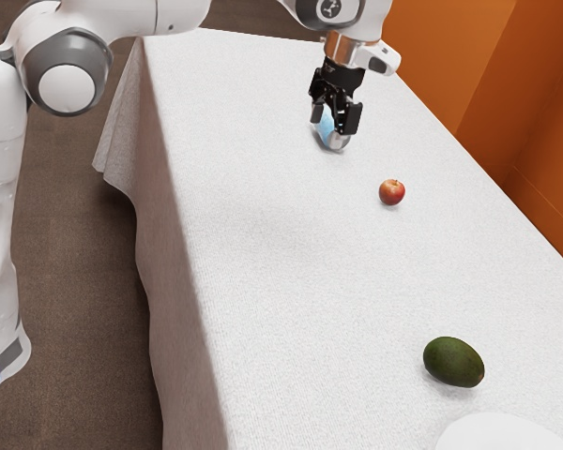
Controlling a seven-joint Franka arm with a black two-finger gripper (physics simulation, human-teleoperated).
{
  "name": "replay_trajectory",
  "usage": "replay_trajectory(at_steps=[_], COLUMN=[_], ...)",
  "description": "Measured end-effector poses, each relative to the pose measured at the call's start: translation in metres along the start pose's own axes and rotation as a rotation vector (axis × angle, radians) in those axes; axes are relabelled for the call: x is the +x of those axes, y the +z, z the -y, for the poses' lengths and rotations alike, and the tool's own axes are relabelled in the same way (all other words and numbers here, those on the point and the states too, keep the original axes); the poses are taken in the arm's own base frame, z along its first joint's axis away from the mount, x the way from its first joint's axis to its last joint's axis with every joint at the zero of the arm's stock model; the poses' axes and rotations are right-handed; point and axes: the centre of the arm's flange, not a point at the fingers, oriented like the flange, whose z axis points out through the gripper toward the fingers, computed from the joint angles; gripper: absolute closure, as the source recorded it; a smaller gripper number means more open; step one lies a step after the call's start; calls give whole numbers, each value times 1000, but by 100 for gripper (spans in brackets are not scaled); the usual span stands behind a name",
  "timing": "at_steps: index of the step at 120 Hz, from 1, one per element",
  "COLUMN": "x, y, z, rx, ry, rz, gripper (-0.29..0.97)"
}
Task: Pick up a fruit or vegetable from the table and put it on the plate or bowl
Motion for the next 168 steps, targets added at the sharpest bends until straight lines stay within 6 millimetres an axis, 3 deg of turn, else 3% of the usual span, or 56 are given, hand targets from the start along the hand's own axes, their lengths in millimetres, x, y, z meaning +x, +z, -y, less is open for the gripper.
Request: replay_trajectory(at_steps=[38,47,76,100,136,146,157,168], x=[0,0,-5,-15,-42,-24,9,22], y=[0,-2,1,17,41,55,62,82], z=[3,-6,-83,-169,-247,-260,-305,-338], rx=[-29,-36,-53,-78,-100,-114,-136,-147], ry=[-10,3,143,297,441,460,524,565], rz=[0,-6,-5,7,32,26,-42,-83], gripper=[0,0,0,0,0,0,0,0])
